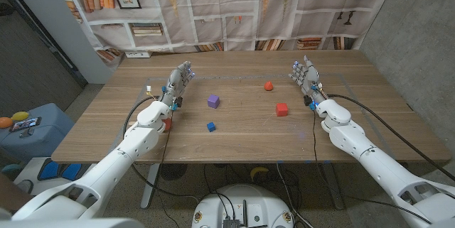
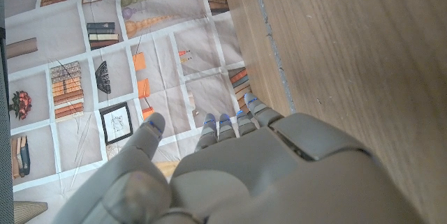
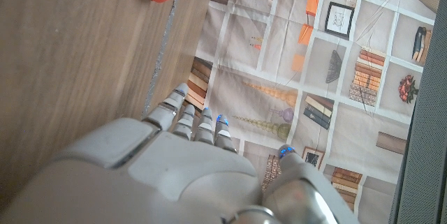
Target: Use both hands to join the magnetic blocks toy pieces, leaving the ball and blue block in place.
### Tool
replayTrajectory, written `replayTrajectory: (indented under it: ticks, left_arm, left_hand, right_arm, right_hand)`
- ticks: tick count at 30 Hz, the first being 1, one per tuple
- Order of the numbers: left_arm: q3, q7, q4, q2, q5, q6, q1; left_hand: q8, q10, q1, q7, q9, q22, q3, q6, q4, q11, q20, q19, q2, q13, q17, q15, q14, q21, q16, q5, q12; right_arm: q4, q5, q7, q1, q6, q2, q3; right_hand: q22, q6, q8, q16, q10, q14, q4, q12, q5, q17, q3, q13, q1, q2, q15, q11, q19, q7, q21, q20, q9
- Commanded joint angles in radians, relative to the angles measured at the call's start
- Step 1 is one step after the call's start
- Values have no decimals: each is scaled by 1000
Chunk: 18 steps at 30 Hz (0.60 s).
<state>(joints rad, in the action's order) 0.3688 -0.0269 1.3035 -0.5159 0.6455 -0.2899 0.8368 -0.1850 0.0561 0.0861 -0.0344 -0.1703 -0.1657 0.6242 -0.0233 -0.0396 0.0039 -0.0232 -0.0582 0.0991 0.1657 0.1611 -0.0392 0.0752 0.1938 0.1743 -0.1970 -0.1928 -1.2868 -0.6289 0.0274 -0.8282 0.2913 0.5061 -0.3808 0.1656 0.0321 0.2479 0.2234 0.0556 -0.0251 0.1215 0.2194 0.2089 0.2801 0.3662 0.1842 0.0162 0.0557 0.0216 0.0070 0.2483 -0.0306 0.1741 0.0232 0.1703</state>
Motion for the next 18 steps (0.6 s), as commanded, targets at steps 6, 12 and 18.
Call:
replayTrajectory:
  ticks: [6,12,18]
  left_arm:
    - [-12,-13,36,-28,9,8,20]
    - [-19,-17,32,-26,18,-3,25]
    - [-25,-24,29,-23,29,-10,28]
  left_hand:
    - [-5,5,10,-3,-3,-3,11,-8,9,-6,0,-10,57,5,4,3,1,5,5,-2,-3]
    - [-6,-11,14,-2,-3,-3,15,-18,19,-8,3,-16,56,5,4,5,-8,5,6,0,-6]
    - [-8,-12,17,-3,-4,-3,18,-28,26,-6,6,-21,56,5,4,6,-14,5,6,1,-4]
  right_arm:
    - [-69,55,-50,-28,1,35,-7]
    - [-148,96,-86,-62,-16,74,-8]
    - [-192,112,-93,-83,-24,98,-5]
  right_hand:
    - [1,13,0,2,16,11,-8,3,7,-4,8,2,6,9,0,-3,7,-3,8,0,5]
    - [1,30,-1,3,26,25,-20,3,7,-12,10,2,18,4,-4,-1,17,-6,12,-4,5]
    - [1,32,-6,1,30,30,-29,1,6,-18,11,2,25,-1,-6,1,22,-9,14,-7,5]
